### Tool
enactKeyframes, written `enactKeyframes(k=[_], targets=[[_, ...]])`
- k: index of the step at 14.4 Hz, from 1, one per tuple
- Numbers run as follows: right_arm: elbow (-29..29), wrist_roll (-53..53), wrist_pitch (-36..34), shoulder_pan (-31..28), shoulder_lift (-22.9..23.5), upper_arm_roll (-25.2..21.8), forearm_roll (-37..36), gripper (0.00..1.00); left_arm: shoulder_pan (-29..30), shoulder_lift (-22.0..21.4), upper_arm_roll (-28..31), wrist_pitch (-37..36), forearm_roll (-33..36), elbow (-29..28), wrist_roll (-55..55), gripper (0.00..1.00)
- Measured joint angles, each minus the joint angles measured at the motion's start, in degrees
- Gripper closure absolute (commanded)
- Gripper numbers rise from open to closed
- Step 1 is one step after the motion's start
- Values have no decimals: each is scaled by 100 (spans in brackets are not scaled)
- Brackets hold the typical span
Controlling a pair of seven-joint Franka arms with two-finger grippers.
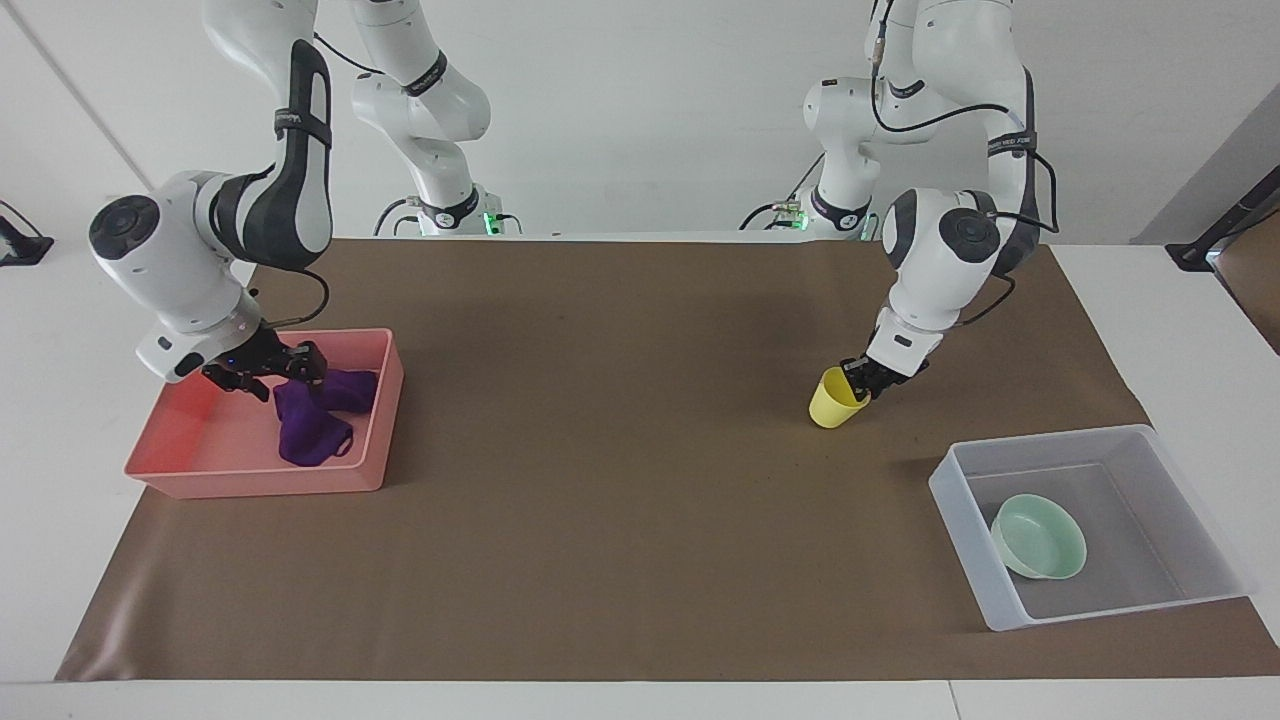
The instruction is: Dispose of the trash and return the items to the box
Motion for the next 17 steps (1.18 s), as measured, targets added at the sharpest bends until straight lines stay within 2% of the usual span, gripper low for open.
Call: enactKeyframes(k=[2, 5, 7, 8, 11, 14, 15, 16, 17], targets=[[374, 424, -482, 392, -36, 16, 1, 20, 2, -17, 7, -367, -48, 486, -405, 100], [744, 941, -1018, 857, -47, 29, 1, 20, 129, 89, 57, -1532, -162, 1931, -1053, 100], [1061, 1093, -1515, 1026, -51, 31, 1, 20, 295, 417, 178, -2049, -104, 2922, -1269, 100], [1244, 1110, -1768, 1059, -57, 31, 1, 20, 397, 617, 293, -2080, -50, 3261, -1290, 100], [1781, 1110, -2537, 1059, -157, 16, -6, 19, 1017, 1229, 533, -1543, 45, 3657, -1225, 100], [2221, 1110, -3348, 1033, -419, 2, -9, 9, 1505, 1910, 553, -780, 74, 3700, -883, 100], [2250, 1110, -3538, 1021, -559, 0, -10, 0, 1542, 2120, 550, -538, 87, 3707, -863, 100], [2243, 1110, -3705, 1015, -705, -1, -10, 0, 1554, 2311, 549, -324, 94, 3708, -848, 100], [2219, 1110, -3823, 1015, -837, -1, -10, 0, 1554, 2467, 546, -177, 94, 3708, -789, 86]])
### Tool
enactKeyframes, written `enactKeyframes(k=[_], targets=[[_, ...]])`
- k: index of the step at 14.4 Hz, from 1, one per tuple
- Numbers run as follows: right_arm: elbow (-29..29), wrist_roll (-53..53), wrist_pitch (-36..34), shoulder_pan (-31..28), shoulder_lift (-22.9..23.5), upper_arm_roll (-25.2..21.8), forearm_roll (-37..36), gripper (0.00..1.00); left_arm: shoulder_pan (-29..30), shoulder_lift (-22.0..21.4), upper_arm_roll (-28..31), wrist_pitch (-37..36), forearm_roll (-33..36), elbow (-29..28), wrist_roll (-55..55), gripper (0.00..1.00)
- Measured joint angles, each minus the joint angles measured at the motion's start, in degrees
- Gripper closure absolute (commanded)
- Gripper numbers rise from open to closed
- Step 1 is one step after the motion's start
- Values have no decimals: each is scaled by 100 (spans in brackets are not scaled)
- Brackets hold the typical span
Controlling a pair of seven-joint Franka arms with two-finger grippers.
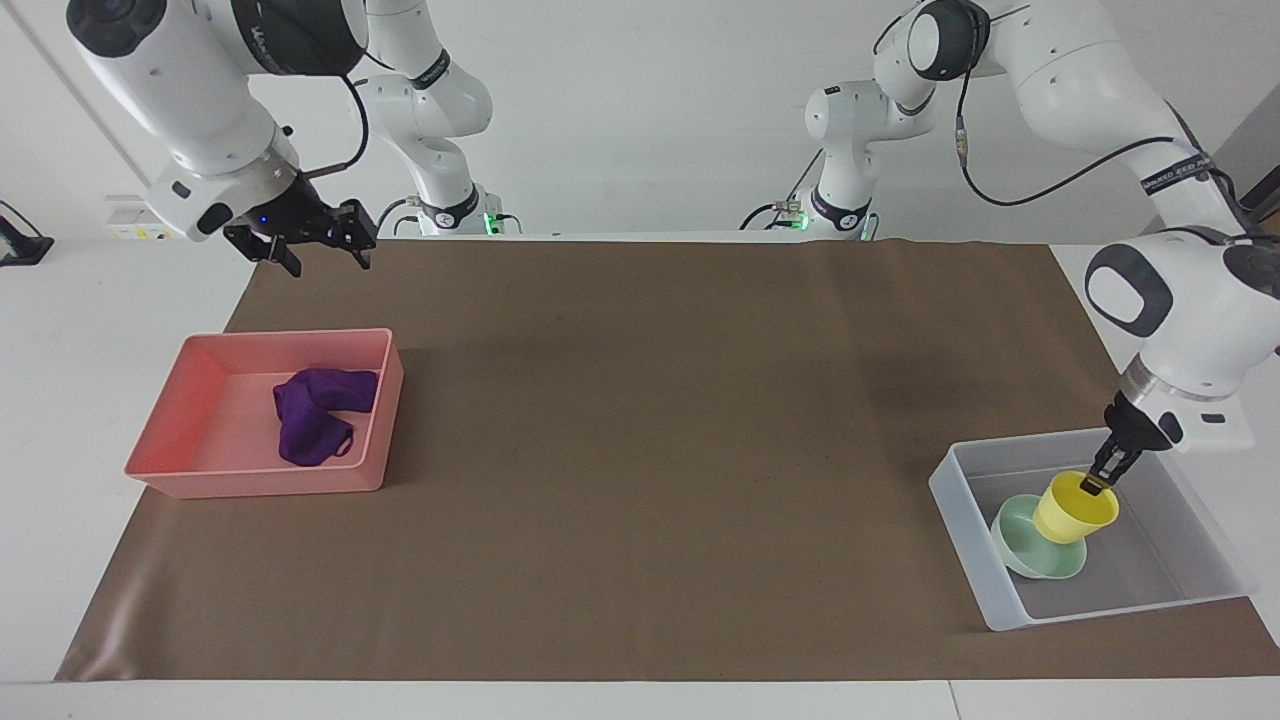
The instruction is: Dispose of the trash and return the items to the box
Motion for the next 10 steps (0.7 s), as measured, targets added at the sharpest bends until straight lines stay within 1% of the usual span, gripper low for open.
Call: enactKeyframes(k=[1, 2, 4, 6, 7, 8, 9, 10], targets=[[-39, 0, -54, 0, -111, 0, 0, 0, 0, 105, -7, 71, 0, 1, 71, 25], [-88, 0, -66, 0, -187, 0, 0, 0, -1, 151, -14, 94, 0, 2, 137, 0], [-161, 0, -66, 0, -232, 0, 0, 0, -7, 141, -27, 54, 0, 50, 207, 0], [-199, 0, -64, 0, -230, 0, 0, 0, -16, 61, -75, -227, 0, 181, 254, 0], [-206, 0, -64, 0, -230, 0, 0, 0, -35, -79, -112, -558, 0, 227, 293, 0], [-208, 0, -64, 0, -230, 0, 0, 0, -88, -303, -137, -1054, 0, 207, 422, 0], [-208, 0, -64, 0, -230, 0, 0, 0, -197, -606, -151, -1509, 0, 77, 631, 0], [-208, 0, -64, 0, -230, 0, 0, 0, -368, -956, -152, -1822, 0, -173, 769, 0]])
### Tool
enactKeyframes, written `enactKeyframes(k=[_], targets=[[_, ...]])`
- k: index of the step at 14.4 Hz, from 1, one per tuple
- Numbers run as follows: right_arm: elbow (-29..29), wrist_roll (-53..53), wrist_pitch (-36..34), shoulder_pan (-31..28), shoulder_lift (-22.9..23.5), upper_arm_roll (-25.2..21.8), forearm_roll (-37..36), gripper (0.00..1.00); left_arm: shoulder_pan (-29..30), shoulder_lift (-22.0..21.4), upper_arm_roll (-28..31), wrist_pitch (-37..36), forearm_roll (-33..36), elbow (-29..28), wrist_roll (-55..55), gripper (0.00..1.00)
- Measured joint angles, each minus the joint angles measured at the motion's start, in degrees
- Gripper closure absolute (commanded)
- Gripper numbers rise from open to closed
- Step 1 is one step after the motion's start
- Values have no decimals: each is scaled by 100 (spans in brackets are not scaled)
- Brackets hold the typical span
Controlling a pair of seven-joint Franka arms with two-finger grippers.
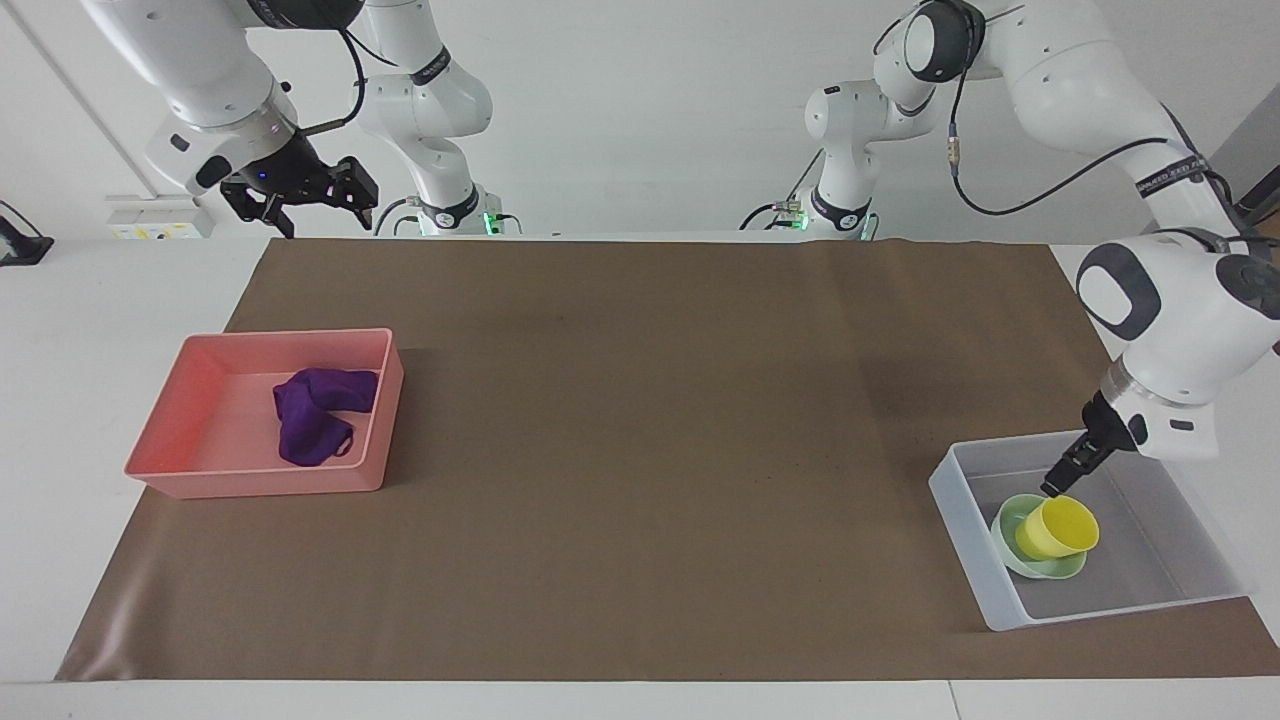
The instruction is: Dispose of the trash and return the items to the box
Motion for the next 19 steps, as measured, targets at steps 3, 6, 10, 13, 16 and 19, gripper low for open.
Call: enactKeyframes(k=[3, 6, 10, 13, 16, 19], targets=[[-2, 0, 0, 0, 0, 0, 0, 0, -460, -1106, -8, -424, 5, -1068, 160, 0], [-3, 0, 0, 0, 0, 0, 0, 0, -513, -2146, 9, -715, 12, -1790, 732, 0], [-4, 0, 0, 0, 0, 0, 0, 0, -361, -2811, 102, -1359, 317, -1536, 1704, 0], [-4, 0, 0, 0, 0, 0, 0, 0, -160, -2494, 140, -1782, 322, -902, 2024, 0], [-4, 0, 0, 0, 0, 0, 0, 0, -158, -1951, 124, -2065, 300, -302, 2296, 0], [-4, 0, 0, 0, 0, 0, 0, 0, -164, -1795, 107, -2070, 174, -153, 2347, 0]])
